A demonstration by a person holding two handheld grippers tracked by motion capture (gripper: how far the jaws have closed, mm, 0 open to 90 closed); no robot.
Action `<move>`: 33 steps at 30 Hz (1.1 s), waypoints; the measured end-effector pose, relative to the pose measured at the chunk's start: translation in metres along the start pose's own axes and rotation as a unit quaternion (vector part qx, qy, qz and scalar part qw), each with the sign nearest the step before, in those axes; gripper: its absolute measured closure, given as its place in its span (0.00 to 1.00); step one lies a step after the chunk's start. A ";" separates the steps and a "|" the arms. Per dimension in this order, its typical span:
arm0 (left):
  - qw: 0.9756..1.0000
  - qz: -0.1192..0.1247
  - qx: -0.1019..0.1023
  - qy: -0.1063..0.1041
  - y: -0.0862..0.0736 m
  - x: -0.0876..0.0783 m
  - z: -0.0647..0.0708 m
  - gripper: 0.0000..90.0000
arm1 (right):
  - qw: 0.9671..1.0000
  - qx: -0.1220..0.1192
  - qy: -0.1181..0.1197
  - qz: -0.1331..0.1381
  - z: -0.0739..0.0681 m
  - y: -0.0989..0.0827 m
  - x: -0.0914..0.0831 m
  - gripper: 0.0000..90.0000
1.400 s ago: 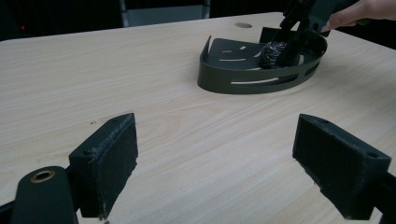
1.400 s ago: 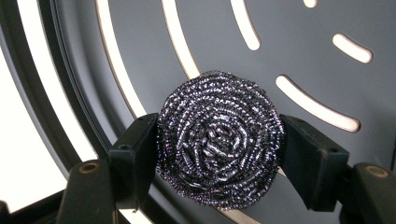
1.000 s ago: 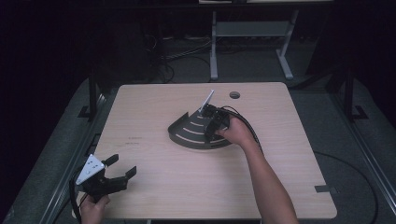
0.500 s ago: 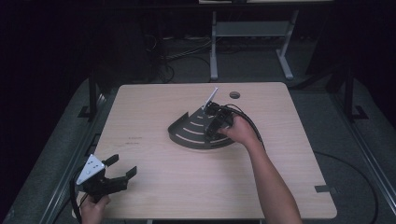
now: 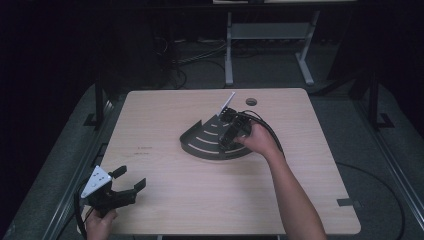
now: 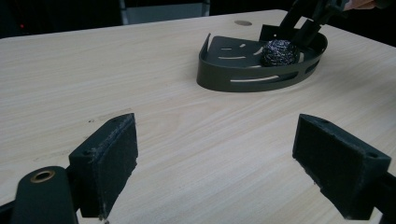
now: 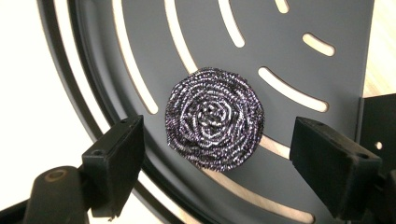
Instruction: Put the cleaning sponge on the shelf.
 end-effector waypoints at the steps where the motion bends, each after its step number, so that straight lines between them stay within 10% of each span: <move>1: 1.000 -0.001 -0.001 -0.001 0.000 0.000 0.000 0.15 | 1.000 -0.002 -0.006 0.004 0.000 0.000 -0.003 0.20; 33: 1.000 -0.002 0.004 -0.001 0.000 0.000 0.002 0.15 | 1.000 -0.005 -0.007 0.022 -0.004 -0.020 -0.031 0.20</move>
Point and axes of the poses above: each handheld gripper's, and its own axes: x roughly forward along the jaws, y roughly out of its top, z roughly to its right, the point moved 4 cm from there along x, roughly forward along the jaws, and after that the axes turned 7 degrees about z, right-handed, at the moved point
